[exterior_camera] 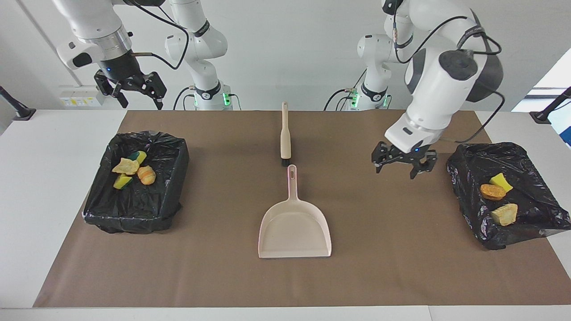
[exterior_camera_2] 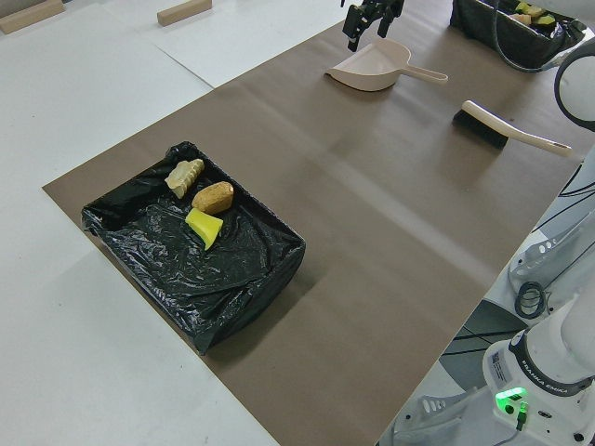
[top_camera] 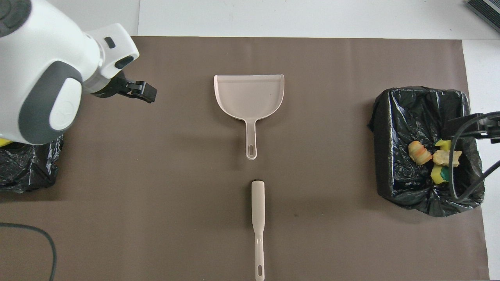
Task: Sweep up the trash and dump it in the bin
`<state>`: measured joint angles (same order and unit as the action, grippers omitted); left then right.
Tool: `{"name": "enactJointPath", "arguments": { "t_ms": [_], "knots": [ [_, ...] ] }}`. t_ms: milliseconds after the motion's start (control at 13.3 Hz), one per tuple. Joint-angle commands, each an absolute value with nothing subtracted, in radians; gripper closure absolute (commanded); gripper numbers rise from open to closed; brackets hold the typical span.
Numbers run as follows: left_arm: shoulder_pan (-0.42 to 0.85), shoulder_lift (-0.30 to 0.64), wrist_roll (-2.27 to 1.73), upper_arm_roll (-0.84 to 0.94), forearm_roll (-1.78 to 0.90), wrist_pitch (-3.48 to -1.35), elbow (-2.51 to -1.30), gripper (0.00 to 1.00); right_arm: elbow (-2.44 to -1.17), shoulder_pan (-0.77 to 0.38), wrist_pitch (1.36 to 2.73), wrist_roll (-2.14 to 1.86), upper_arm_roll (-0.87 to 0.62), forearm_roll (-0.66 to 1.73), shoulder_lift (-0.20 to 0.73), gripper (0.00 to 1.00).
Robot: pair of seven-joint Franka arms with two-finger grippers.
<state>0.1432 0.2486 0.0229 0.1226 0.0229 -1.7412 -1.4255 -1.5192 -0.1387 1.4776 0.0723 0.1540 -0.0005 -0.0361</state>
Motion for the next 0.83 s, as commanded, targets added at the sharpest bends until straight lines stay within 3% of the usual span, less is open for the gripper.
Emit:
{"name": "enactJointPath", "arguments": {
  "t_ms": [0, 375, 751],
  "knots": [
    [0.083, 0.128, 0.103, 0.130, 0.035, -1.668, -1.493, 0.00, -1.531, -0.135, 1.480, 0.052, 0.155, 0.021, -0.049, 0.00],
    [-0.003, 0.006, 0.199, 0.130, 0.034, -1.507, -1.485, 0.00, -1.531, -0.104, 1.479, 0.049, 0.143, 0.021, -0.049, 0.00],
    [-0.003, -0.009, 0.195, 0.123, 0.012, -1.407, -1.441, 0.00, -1.531, -0.086, 1.480, 0.051, 0.109, 0.021, -0.049, 0.00]
  ]
}}
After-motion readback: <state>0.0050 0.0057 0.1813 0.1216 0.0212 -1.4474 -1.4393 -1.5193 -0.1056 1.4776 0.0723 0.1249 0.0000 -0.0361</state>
